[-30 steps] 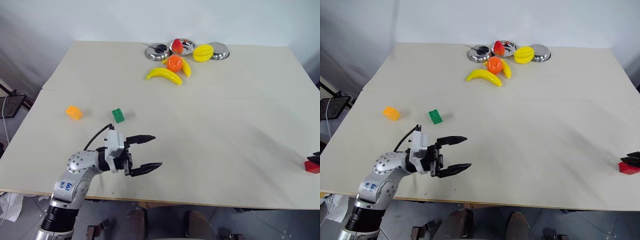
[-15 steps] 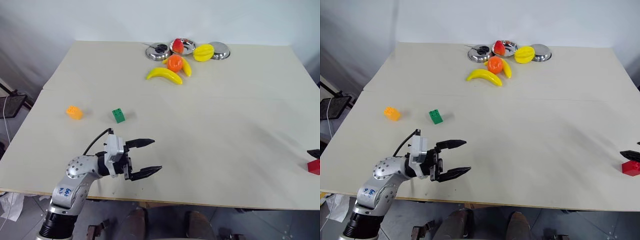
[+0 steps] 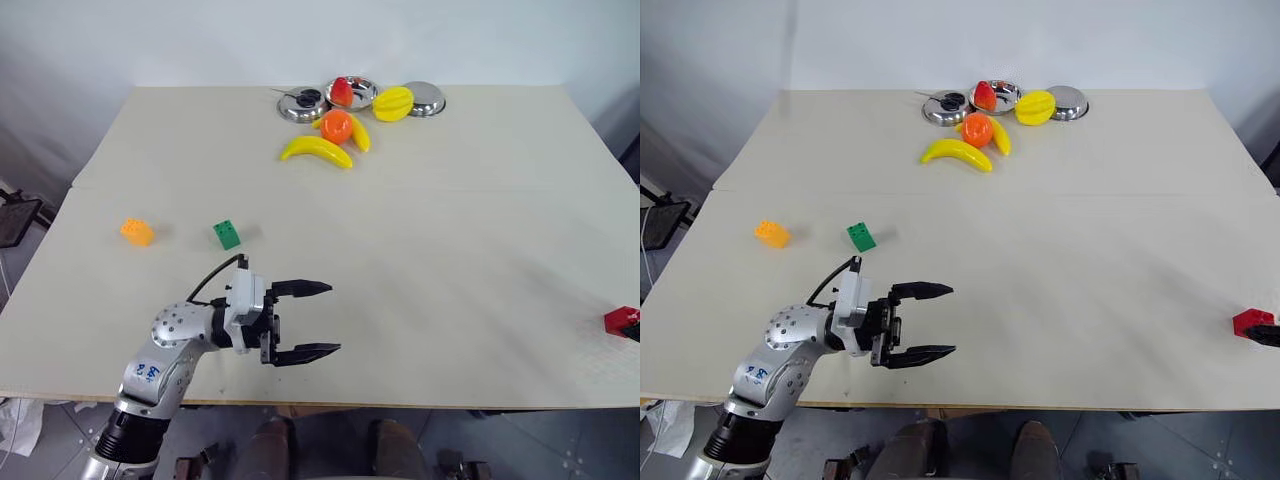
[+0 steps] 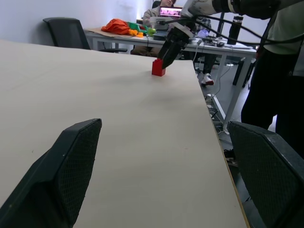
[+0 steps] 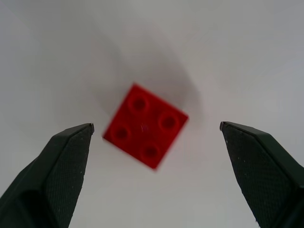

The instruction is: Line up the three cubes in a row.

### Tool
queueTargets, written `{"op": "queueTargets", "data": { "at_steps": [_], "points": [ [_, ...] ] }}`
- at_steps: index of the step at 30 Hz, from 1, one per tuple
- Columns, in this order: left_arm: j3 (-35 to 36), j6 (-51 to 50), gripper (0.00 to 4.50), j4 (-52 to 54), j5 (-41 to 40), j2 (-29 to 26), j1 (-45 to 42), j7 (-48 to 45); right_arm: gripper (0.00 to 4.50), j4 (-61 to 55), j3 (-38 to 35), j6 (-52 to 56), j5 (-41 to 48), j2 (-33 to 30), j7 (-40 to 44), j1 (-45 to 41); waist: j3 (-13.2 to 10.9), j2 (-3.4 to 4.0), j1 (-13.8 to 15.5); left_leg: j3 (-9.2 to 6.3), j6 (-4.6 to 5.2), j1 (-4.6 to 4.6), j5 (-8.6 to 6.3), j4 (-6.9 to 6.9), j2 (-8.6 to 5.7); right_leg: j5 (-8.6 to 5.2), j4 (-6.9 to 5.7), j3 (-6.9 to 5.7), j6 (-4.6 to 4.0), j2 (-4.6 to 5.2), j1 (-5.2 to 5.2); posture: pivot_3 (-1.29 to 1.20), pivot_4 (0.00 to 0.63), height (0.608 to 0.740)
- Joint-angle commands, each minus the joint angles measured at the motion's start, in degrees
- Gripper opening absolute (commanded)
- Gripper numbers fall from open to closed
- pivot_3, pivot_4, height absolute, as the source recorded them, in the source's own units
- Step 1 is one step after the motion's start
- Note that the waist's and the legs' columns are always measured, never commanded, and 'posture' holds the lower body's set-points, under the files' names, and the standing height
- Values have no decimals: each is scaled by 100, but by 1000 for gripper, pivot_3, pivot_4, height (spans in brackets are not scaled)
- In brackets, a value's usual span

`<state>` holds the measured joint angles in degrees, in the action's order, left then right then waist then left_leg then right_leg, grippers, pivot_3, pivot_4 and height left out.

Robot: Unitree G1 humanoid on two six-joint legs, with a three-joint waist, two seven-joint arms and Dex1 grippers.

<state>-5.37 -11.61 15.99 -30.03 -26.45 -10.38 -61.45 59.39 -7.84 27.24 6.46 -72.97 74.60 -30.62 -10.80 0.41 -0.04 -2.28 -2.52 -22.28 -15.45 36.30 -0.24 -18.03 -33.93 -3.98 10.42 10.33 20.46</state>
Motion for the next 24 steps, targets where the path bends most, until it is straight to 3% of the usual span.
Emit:
{"op": "queueTargets", "data": {
  "at_steps": [1,11,14,21,24],
  "points": [
    [68,70,4500,133,-62,-20,94,14,4457,89,86,427,-138,-28,-208,-169,0,0,10,0,0,0,0,0,1,0,0,0,0,0,0,0,150,740],
    [92,79,4500,194,-64,-1,155,139,4457,239,261,361,-330,62,-462,-214,1,3,28,1,1,-2,-1,6,-1,1,-2,2,2,0,1,0,150,740],
    [103,77,4500,167,-70,-2,123,157,3922,274,182,256,-294,108,-620,-227,1,2,14,1,1,-2,-1,6,-1,1,-2,3,2,0,1,0,150,740],
    [84,86,4500,165,-57,5,133,163,1548,234,75,77,-204,173,-675,-55,1,2,12,1,1,-2,-1,6,-1,1,-3,2,2,0,1,0,150,740],
    [76,105,4500,119,-38,8,117,152,1504,-110,-96,-535,20,271,-354,77,0,2,7,1,2,-2,-1,7,-1,1,-2,3,2,0,1,0,150,740]
  ]
}}
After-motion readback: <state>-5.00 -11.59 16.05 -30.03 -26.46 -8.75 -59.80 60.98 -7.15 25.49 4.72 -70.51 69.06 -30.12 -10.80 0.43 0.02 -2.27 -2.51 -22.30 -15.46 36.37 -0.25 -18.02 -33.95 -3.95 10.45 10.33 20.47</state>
